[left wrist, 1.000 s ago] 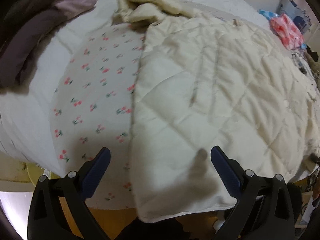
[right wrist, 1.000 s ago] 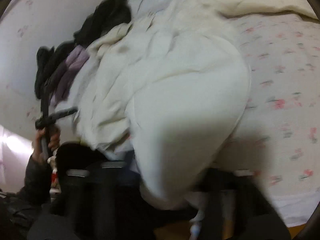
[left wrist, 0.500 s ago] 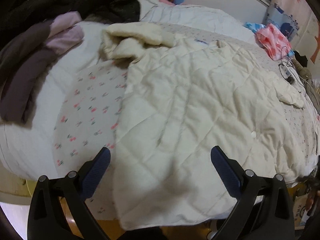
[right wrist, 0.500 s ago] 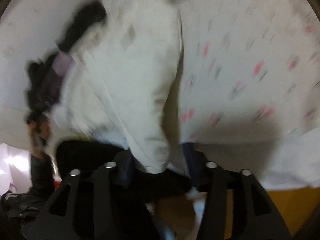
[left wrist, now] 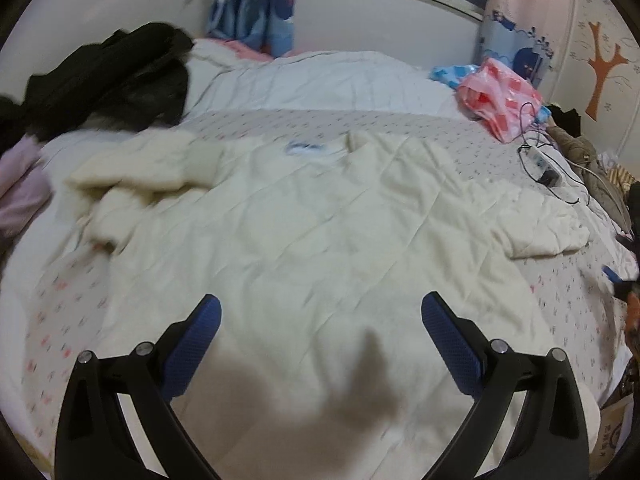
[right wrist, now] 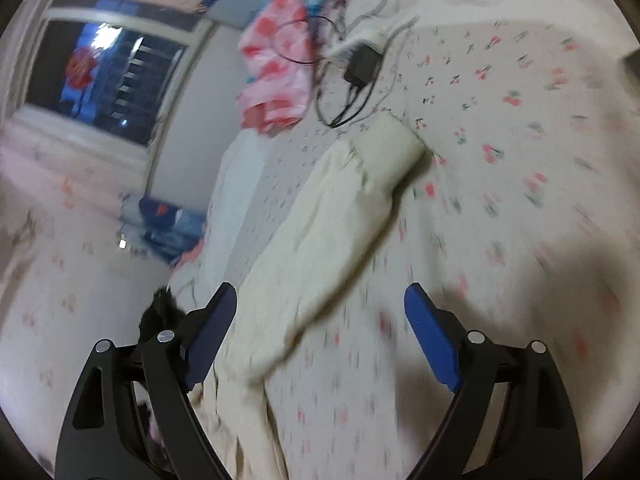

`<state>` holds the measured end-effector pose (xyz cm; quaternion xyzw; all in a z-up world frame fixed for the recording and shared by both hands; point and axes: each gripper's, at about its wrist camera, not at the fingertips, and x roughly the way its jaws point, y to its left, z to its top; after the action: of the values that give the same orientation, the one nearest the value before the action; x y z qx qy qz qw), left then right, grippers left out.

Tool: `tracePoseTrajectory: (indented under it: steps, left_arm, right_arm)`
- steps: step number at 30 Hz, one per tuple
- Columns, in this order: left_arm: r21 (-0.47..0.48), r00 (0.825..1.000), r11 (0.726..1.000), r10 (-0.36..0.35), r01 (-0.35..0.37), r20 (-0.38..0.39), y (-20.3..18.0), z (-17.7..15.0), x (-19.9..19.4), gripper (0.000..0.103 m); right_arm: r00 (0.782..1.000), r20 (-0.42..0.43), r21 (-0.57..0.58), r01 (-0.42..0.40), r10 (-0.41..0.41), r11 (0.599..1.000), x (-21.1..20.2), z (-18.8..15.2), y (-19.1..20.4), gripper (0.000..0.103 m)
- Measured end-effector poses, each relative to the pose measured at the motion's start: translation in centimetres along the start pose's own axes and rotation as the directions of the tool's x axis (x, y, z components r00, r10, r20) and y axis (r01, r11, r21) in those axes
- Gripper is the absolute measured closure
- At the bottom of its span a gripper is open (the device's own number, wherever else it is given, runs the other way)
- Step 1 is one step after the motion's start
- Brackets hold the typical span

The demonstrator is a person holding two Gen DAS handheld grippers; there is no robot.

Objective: Fold large clothes

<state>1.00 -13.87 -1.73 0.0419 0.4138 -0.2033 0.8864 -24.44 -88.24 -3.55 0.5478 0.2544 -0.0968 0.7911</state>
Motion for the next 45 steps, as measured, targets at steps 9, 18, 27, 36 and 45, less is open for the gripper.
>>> tracePoseTrajectory:
  steps: [9,18,27,36,45]
  left_arm:
    - [-0.064,0.999,0.998,-0.019,0.021,0.028,0.9,1.4,3.0,0.007]
    - [-0.077,1.0,0.997,-0.014,0.016,0.018,3.0,0.7,2.5,0.007]
    - [-0.074,0.997,0.996,0.037,-0.041,-0.062,7.3,-1.8,-1.2,0.007]
    - [-0.1,0.98,0.987,0.109,-0.127,-0.166,15.4,-8.9,-9.1,0.007]
    - [-0.15,0.925,0.973,0.112,-0.176,-0.362,18.8,-15.9,-8.8,0.007]
  right_arm:
    - [0.979,0.176,-0.106,0.128,-0.108,0.986,15.0,-0.2,5.7,0.084]
    - [0.933,0.313,-0.233,0.258,-0.179,0.937,16.2,5.8,9.1,0.082]
    - [0.997,0.04,-0.132,0.073,-0.068,0.989,9.6,-6.7,4.1,0.041]
    - [0.781,-0.618,-0.34,-0.171,-0.083,0.925,6.5,-31.2,7.1,0.026]
    - [0.729,-0.685,-0.286,-0.242,-0.021,0.927,8.1,-37.0,10.0,0.058]
